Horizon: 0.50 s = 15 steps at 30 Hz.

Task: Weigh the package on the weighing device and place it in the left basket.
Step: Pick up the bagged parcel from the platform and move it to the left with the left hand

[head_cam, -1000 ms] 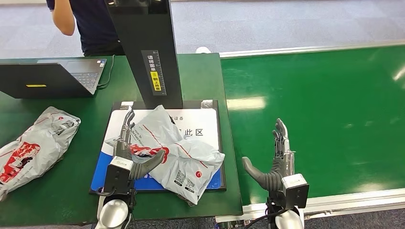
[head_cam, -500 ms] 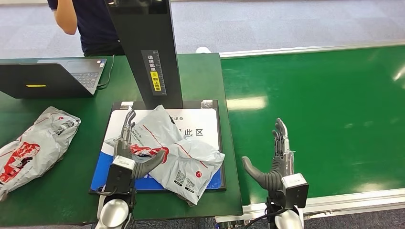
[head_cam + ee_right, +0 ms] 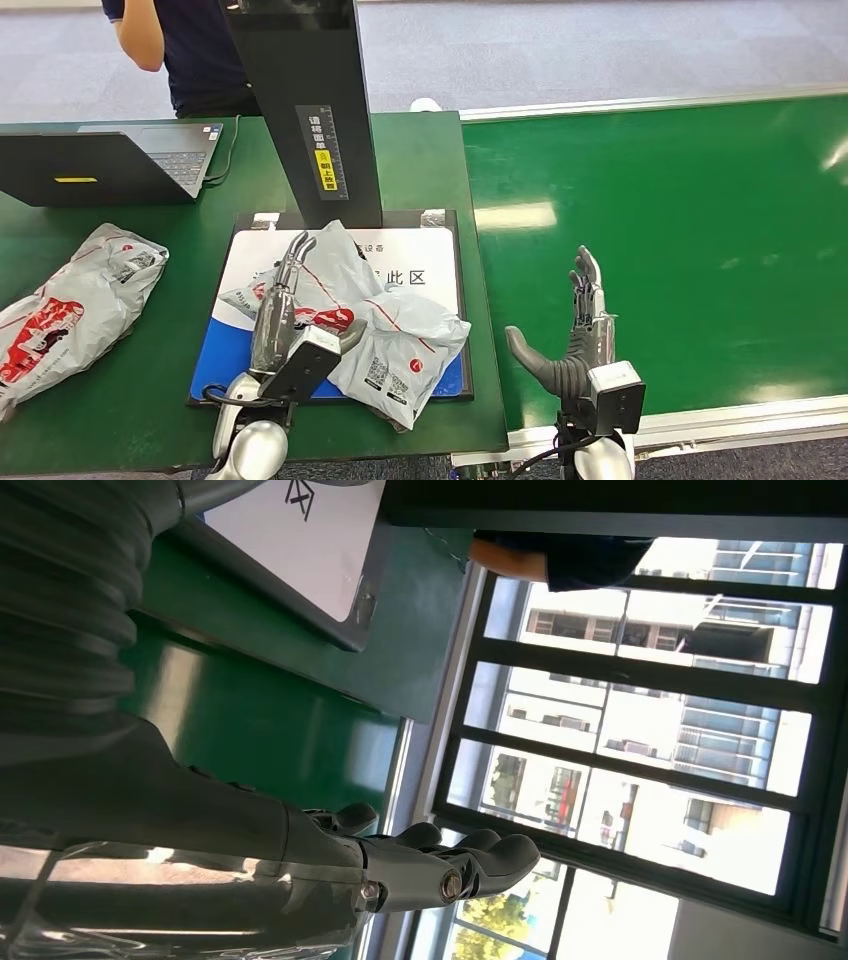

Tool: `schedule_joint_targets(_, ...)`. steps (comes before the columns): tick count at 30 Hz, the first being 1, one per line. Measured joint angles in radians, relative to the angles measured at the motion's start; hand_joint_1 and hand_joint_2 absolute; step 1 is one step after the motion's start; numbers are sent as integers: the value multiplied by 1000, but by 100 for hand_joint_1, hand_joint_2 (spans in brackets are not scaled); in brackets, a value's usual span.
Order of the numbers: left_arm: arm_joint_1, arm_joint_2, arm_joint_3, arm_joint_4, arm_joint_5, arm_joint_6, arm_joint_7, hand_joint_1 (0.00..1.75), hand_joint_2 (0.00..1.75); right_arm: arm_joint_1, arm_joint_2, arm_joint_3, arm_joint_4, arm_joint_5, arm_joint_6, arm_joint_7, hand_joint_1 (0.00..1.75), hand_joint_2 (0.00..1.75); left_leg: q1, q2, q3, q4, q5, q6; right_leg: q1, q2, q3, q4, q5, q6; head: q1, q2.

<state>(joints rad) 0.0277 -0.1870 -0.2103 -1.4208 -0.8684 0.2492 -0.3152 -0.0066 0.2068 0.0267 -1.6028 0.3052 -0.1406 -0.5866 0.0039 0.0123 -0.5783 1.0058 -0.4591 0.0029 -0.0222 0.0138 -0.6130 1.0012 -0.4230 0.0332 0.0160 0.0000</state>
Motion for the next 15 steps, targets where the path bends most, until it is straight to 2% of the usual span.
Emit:
schedule_joint_targets(3,-2,6,-15,0,-144,-17,92,0,175,-1,0,0,0,0,11,3,0,175,0,0,0,0,0,0,0,0,0,0,0,0,0,0)
schedule_joint_targets(7,-7,18,-46,12,-324,-101,216,0,175,-2,1,-3,0,2,33,10,0,175,0,0,0,0,0,0,0,0,0,0,0,0,0,0)
schedule_joint_targets(15,-60,44,-74,143,-394,-174,295,0,175,1,8,-8,-6,3,30,15,0,175,0,0,0,0,0,0,0,0,0,0,0,0,0,0)
